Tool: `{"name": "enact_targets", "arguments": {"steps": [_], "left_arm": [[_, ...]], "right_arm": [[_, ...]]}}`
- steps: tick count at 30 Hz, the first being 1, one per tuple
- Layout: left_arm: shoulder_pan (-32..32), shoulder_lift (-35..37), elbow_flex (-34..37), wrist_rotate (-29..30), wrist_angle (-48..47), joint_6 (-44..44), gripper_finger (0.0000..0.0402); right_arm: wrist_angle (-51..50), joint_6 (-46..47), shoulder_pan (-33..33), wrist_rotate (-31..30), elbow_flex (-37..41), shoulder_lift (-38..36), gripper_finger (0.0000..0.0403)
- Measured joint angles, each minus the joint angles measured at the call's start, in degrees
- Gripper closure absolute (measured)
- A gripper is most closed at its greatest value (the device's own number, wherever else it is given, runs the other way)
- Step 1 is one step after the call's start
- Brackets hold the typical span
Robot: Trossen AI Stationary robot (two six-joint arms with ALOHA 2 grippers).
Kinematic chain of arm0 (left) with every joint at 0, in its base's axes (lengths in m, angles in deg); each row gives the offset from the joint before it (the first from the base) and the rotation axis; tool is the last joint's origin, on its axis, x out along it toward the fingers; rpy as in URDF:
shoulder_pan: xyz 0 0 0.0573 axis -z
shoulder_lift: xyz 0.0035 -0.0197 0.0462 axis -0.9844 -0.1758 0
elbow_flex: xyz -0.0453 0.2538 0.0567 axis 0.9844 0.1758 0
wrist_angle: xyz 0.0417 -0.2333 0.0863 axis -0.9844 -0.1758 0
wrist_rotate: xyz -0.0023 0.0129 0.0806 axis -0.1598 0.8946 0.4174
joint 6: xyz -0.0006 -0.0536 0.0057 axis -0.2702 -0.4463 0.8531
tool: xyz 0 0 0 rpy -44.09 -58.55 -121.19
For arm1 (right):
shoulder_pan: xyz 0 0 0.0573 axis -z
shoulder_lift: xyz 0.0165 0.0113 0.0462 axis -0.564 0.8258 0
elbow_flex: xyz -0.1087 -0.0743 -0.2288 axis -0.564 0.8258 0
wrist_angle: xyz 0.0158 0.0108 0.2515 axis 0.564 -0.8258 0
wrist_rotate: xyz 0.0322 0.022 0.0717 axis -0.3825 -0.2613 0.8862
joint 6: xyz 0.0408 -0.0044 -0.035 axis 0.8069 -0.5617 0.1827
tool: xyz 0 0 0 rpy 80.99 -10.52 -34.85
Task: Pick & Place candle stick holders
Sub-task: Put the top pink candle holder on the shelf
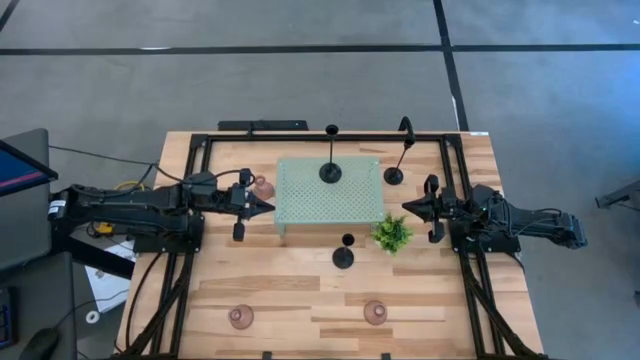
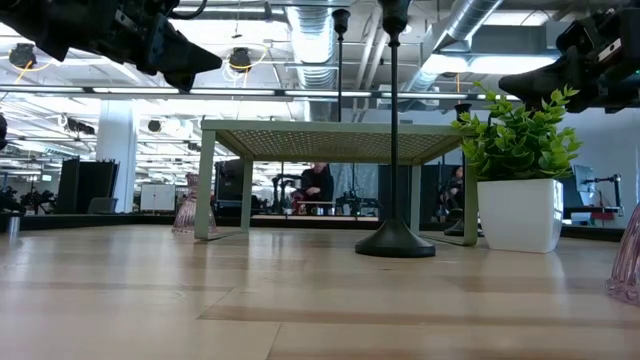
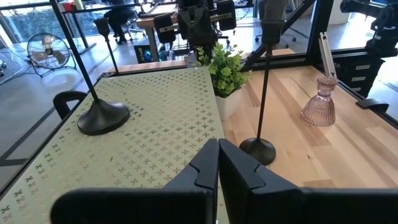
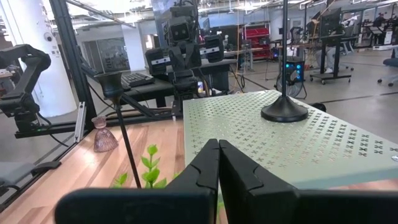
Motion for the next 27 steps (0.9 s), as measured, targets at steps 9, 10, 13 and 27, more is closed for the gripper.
{"name": "enact_targets", "arguments": {"steps": [9,10,13,27], "left_arm": [[0.0,0.0,0.0,0.0,0.0,0.0,0.0389],[0.0,0.0,0.0,0.0,0.0,0.0,0.0389],[0.0,0.0,0.0,0.0,0.0,0.0,0.0389],[0.0,0.0,0.0,0.0,0.0,0.0,0.0389]], "right_arm": [[2.7,-1.1,0.1,-0.1,0.0,0.0,0.0403],[3.4,-2.1,0.1,-0.1,0.0,0.0,0.0403],[4.9,-5.2,0.1,-0.1,0.0,0.0,0.0403],[4.7,-5.8,0.1,-0.1,0.0,0.0,0.0403]]}}
